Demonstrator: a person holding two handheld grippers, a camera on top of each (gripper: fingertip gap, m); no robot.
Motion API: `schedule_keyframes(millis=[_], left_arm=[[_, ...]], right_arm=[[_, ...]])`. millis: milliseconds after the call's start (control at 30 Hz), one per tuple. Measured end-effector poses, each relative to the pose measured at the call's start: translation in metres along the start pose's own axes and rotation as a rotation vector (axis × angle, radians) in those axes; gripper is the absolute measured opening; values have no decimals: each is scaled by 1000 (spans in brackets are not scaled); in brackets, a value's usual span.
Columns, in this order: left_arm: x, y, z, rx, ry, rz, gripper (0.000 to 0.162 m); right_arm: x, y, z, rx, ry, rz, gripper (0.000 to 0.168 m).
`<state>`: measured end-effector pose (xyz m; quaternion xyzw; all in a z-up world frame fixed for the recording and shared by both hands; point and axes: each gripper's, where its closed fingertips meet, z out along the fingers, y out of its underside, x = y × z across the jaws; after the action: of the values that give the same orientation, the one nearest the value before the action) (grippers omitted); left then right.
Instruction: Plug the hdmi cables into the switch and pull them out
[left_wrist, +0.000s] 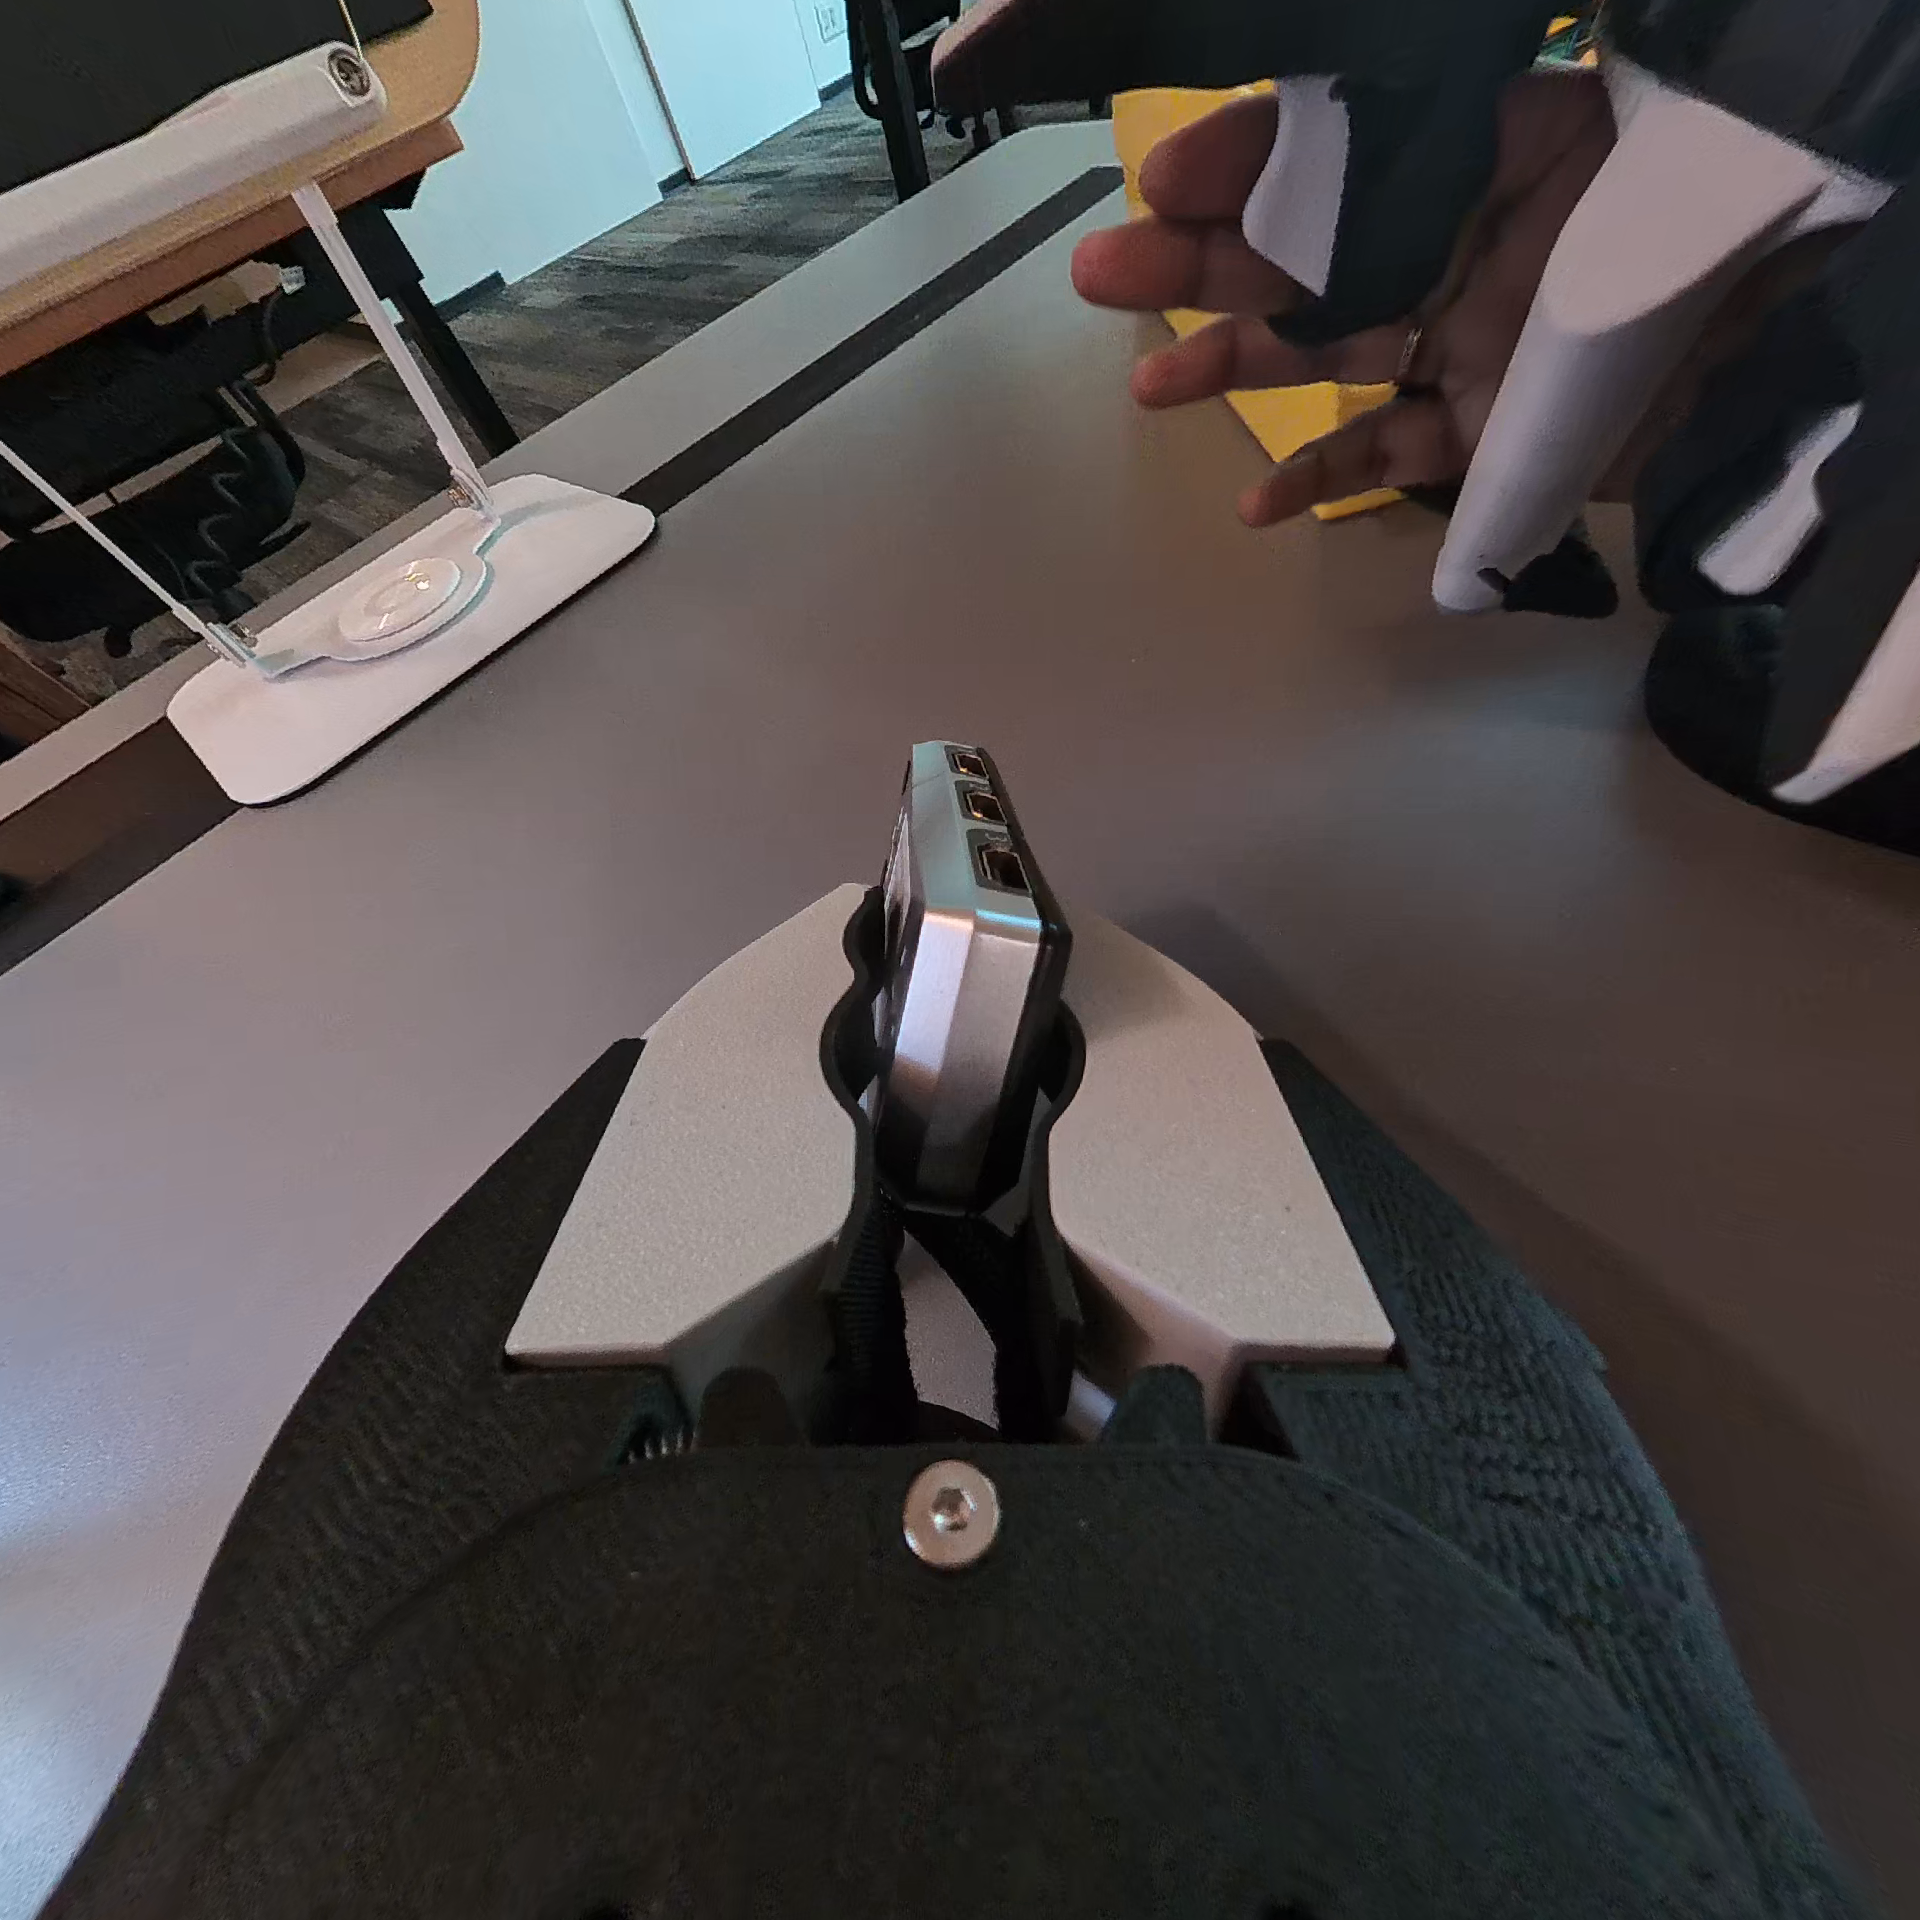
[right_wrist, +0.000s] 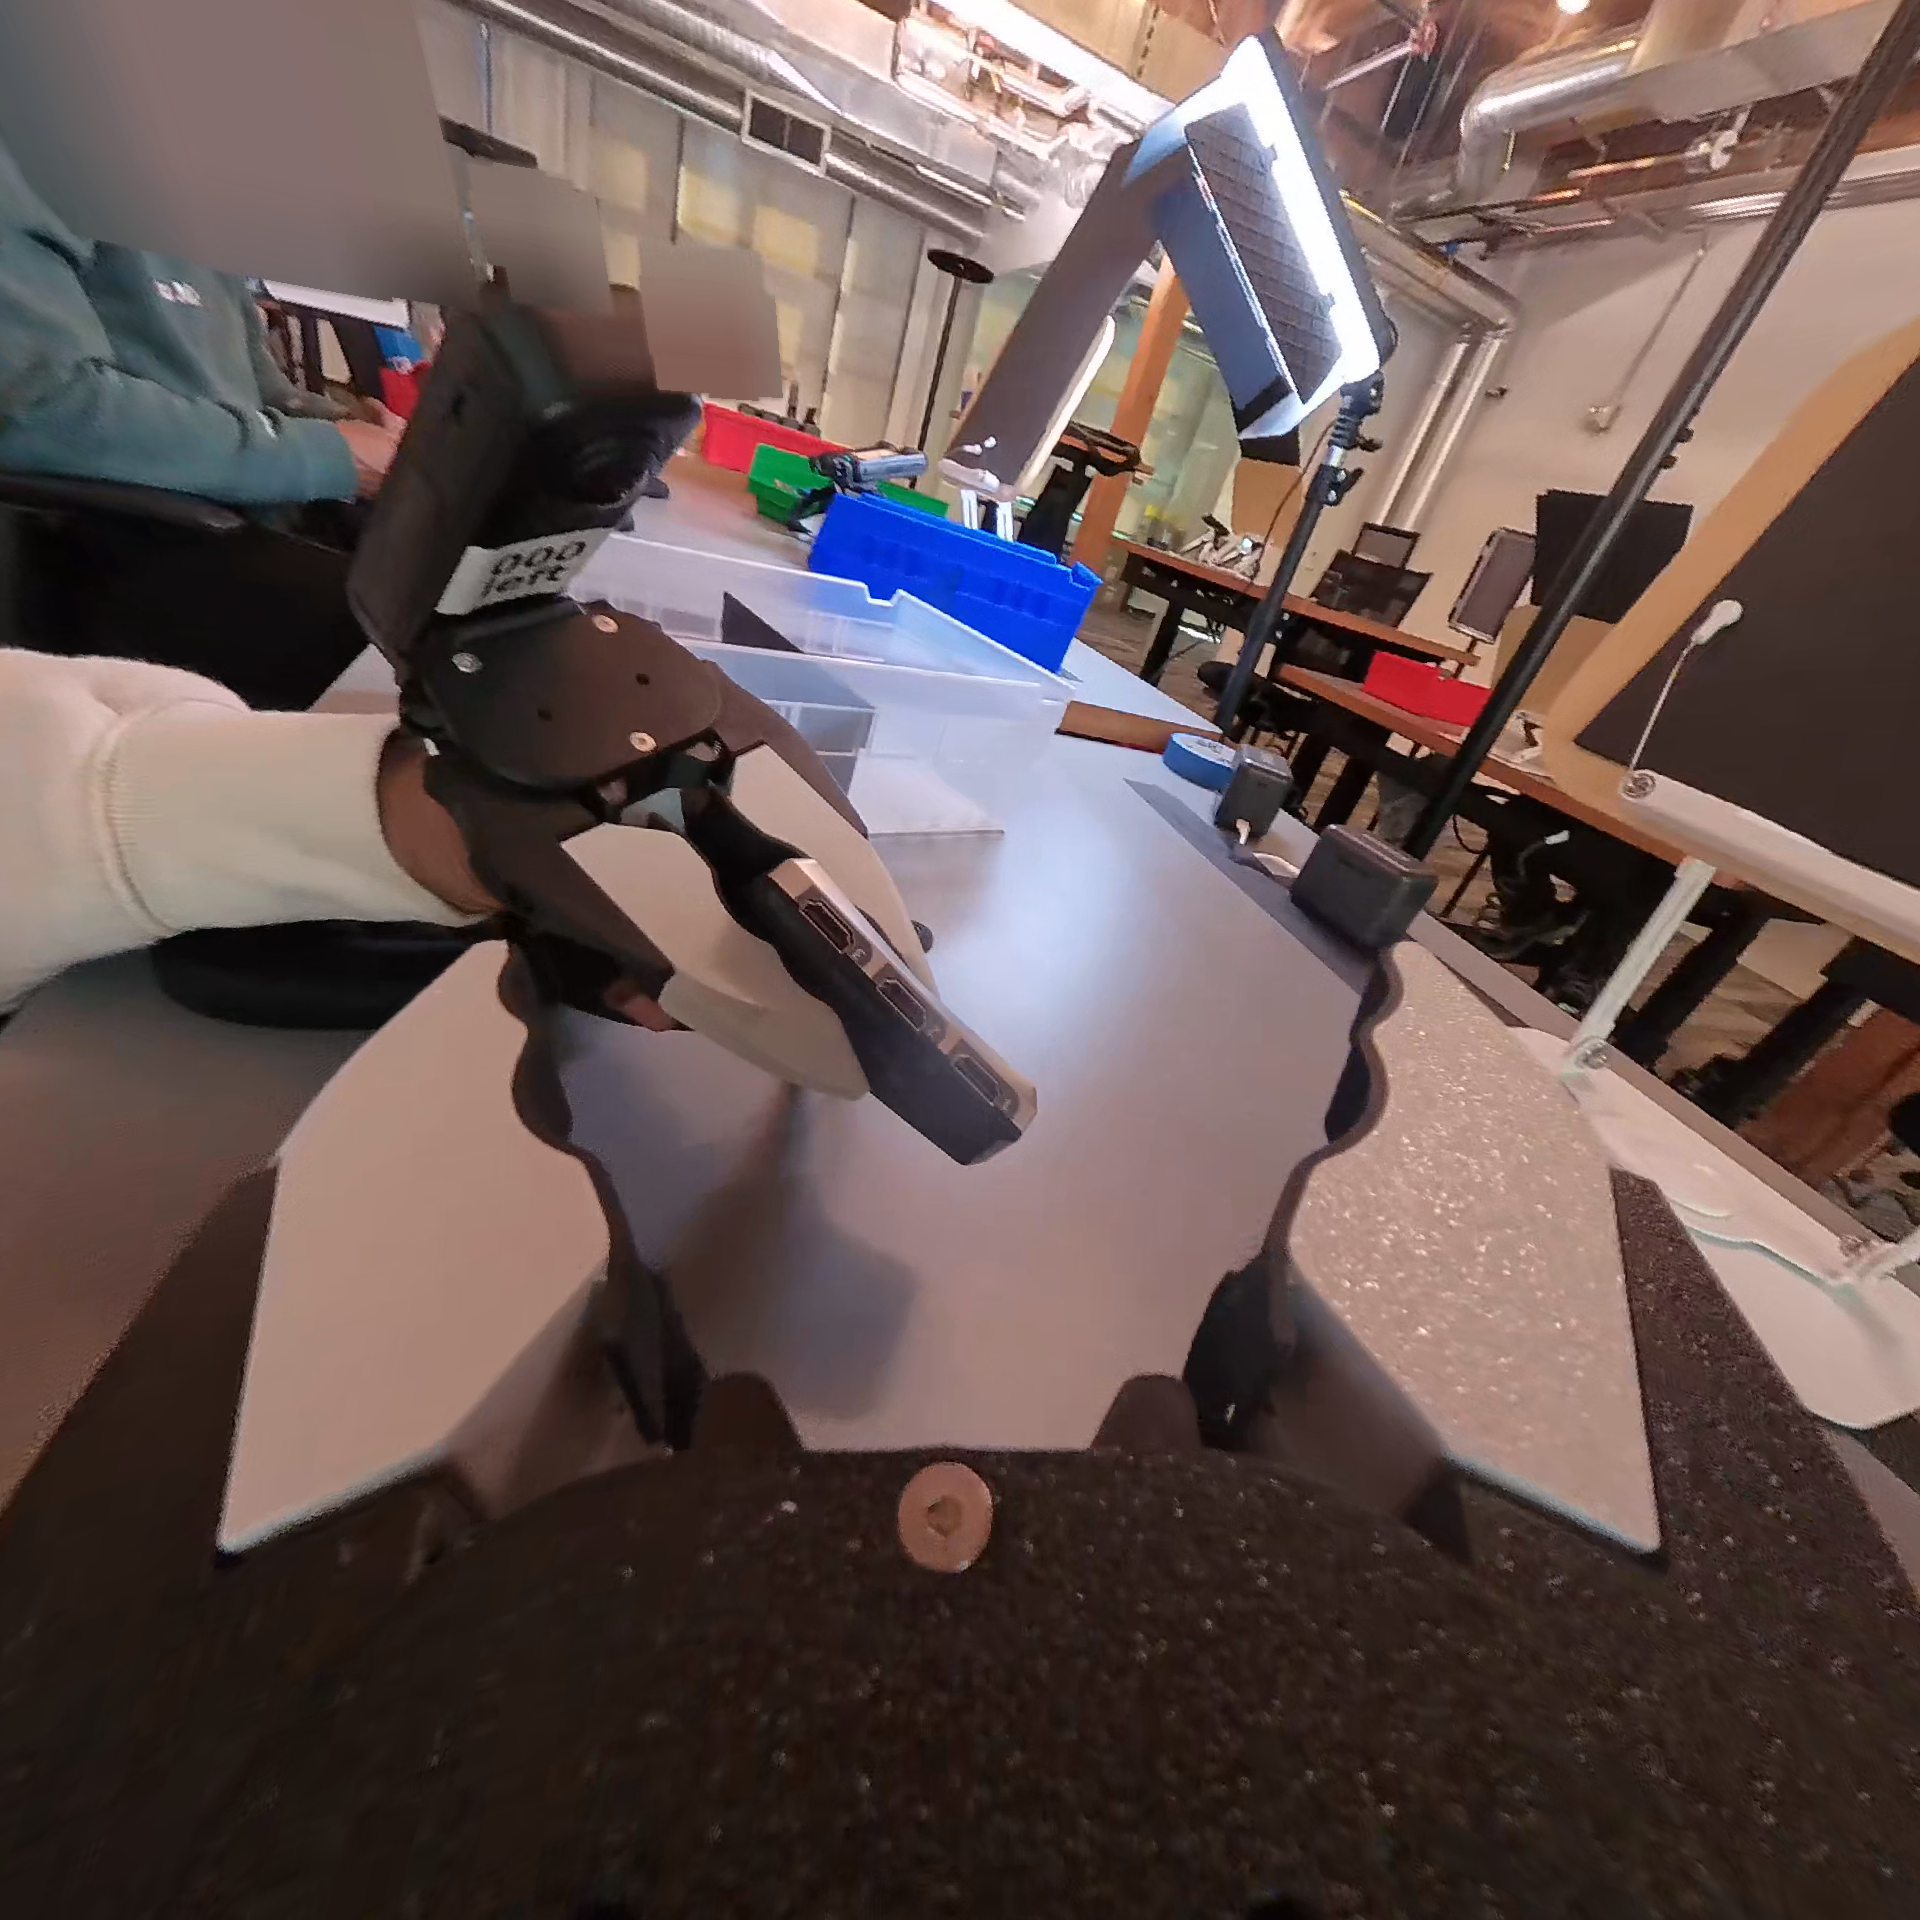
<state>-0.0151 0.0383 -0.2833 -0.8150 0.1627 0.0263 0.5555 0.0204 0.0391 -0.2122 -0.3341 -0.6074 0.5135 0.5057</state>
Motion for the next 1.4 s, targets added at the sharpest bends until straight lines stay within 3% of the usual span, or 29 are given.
schedule_keyframes(millis=[200,400,567,667,800,967,1067,1200,1267,1300,1400], left_arm=[[-1,-1,-2,12,-3,3,26],[-3,-26,-16,148,70,-92,26],[9,-74,-48,377,293,-283,24],[18,-98,-71,522,465,-400,23],[27,-109,-83,596,628,-504,23],[44,-102,-73,539,688,-487,23],[48,-104,-72,556,691,-473,23],[43,-111,-84,620,725,-498,23],[41,-113,-89,638,749,-521,23],[42,-112,-89,636,759,-525,23],[49,-113,-92,634,811,-518,23]], right_arm=[[-2,13,2,-71,-4,-29,144],[-4,10,1,-56,-18,-57,137],[-15,4,5,-17,-63,-82,130],[-26,-17,6,110,-128,24,126],[-35,-41,2,271,-226,210,86],[-41,-43,3,283,-283,263,49],[-48,-34,6,223,-325,267,48],[-76,-12,16,78,-428,197,85],[-88,1,21,6,-450,86,81],[-90,3,23,2,-439,44,77],[-88,0,22,18,-424,-10,30]])
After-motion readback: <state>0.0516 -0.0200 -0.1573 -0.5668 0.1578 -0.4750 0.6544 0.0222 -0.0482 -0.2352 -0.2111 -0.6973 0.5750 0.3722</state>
